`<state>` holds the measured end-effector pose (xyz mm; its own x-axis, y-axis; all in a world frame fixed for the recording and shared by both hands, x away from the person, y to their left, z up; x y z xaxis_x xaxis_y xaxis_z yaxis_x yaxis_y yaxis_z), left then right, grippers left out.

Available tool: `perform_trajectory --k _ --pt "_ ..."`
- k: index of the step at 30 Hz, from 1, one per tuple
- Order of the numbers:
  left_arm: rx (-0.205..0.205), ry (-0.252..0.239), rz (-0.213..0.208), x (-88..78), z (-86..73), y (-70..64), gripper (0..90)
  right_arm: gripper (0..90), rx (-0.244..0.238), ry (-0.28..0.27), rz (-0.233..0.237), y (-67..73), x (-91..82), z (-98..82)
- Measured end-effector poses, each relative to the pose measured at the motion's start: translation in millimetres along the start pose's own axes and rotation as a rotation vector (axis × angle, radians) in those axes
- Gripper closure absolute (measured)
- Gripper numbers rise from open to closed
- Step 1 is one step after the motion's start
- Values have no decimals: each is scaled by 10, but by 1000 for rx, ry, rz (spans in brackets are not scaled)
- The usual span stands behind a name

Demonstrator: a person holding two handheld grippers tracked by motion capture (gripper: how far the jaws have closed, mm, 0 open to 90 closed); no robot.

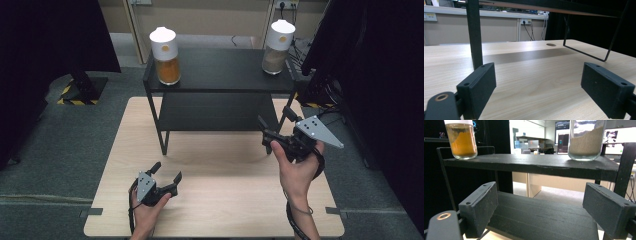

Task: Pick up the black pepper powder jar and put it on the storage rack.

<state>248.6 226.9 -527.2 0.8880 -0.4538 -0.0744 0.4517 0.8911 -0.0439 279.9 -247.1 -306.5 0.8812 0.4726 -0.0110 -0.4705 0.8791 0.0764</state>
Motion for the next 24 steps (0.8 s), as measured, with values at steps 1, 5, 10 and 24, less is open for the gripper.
perform_trajectory --k 1,5,10,24 --pt "0 0 0 0 0 0 123 130 1 2 0 0 -5 -7" --pt "-1 -1 1 -1 -1 0 123 130 6 7 1 1 -34 -49" --pt "-1 -2 0 -1 -2 -1 123 130 7 18 4 1 -53 -95" --pt "0 1 1 -1 1 0 122 130 18 66 6 -27 -133 -305"
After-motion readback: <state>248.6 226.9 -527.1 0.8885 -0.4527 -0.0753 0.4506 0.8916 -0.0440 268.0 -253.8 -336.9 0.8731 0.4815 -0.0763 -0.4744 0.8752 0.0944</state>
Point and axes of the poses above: each handheld gripper's, and its own axes: x roughly forward along the jaws, z roughly out of its top, y roughly to its left, the point moved 5 cm from there along x, roughly forward along the jaws, and after that the axes turned 3 degrees about x, right-handed, at the moved point
